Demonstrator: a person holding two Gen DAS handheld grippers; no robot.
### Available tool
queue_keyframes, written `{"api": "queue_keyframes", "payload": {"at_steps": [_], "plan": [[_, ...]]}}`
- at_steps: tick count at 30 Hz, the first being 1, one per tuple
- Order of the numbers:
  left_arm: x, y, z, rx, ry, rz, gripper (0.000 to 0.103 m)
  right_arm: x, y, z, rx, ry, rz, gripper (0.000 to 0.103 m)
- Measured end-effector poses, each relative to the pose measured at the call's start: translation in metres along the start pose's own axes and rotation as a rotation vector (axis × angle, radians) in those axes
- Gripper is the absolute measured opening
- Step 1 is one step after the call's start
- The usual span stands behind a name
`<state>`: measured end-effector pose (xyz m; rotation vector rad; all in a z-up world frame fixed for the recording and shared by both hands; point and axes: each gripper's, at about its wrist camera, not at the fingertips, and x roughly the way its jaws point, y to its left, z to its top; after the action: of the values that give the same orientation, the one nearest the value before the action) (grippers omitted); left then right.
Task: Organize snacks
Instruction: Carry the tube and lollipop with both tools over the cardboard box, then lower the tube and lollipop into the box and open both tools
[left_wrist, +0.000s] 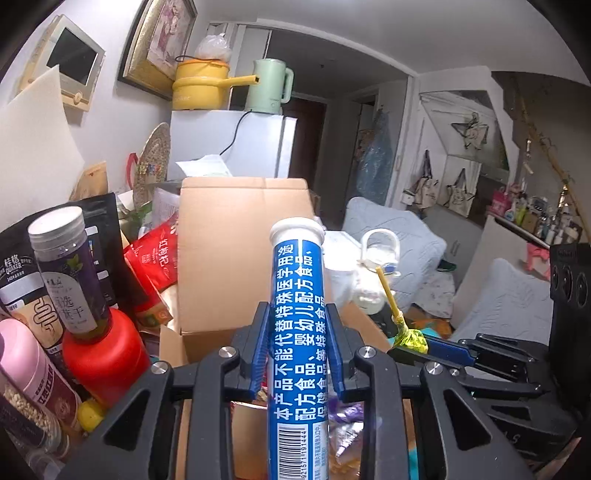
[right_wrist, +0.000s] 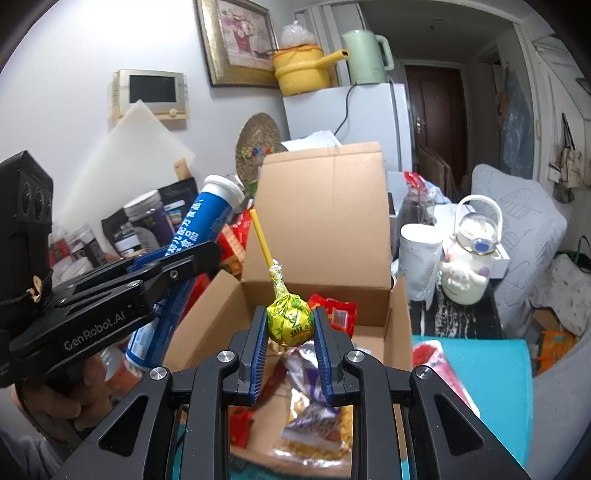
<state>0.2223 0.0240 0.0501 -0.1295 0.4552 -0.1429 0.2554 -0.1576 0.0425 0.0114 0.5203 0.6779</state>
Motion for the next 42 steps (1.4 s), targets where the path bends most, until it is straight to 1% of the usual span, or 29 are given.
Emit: {"api": "queue_keyframes", "payload": {"at_steps": [4,6,8,13,16,18,21,25,29,31,36,37,40,42], "plan": [[0.027,0.009,-0.005,-0.012,0.061,0.007,0.028,0.021,-0.010,-0.001,0.033,0.029,0.001,0.024],[0.038,0.011,-0.009,-0.015,0.091,0.024,0.028,0.029,-0.016,-0.006,0.066,0.025,0.010,0.024],[0.049,0.012,-0.013,-0.008,0.121,0.028,0.028,0.044,-0.021,-0.008,0.086,0.064,0.006,0.024],[0.074,0.012,-0.022,0.022,0.187,0.040,0.028,0.069,-0.032,-0.017,0.094,0.120,-0.004,0.024],[0.091,0.015,-0.030,0.021,0.250,0.029,0.028,0.084,-0.042,-0.023,0.114,0.167,-0.014,0.024],[0.100,0.018,-0.035,0.000,0.291,0.011,0.028,0.090,-0.045,-0.027,0.125,0.189,-0.018,0.024],[0.110,0.018,-0.041,0.000,0.339,0.012,0.028,0.097,-0.047,-0.033,0.134,0.215,-0.017,0.024],[0.122,0.020,-0.049,0.002,0.381,0.043,0.028,0.101,-0.049,-0.040,0.149,0.250,-0.015,0.024],[0.132,0.028,-0.055,-0.013,0.437,0.063,0.028,0.101,-0.047,-0.041,0.142,0.258,-0.020,0.024],[0.131,0.030,-0.056,-0.022,0.442,0.066,0.028,0.103,-0.045,-0.041,0.145,0.267,-0.012,0.024],[0.132,0.021,-0.057,0.030,0.455,0.104,0.028,0.106,-0.047,-0.041,0.170,0.282,-0.024,0.026],[0.133,0.020,-0.058,0.039,0.461,0.113,0.028,0.106,-0.048,-0.041,0.174,0.283,-0.027,0.028],[0.137,0.019,-0.058,0.050,0.479,0.138,0.028,0.107,-0.047,-0.041,0.167,0.290,-0.022,0.031],[0.138,0.019,-0.058,0.050,0.481,0.142,0.028,0.106,-0.045,-0.041,0.161,0.292,-0.018,0.035]]}}
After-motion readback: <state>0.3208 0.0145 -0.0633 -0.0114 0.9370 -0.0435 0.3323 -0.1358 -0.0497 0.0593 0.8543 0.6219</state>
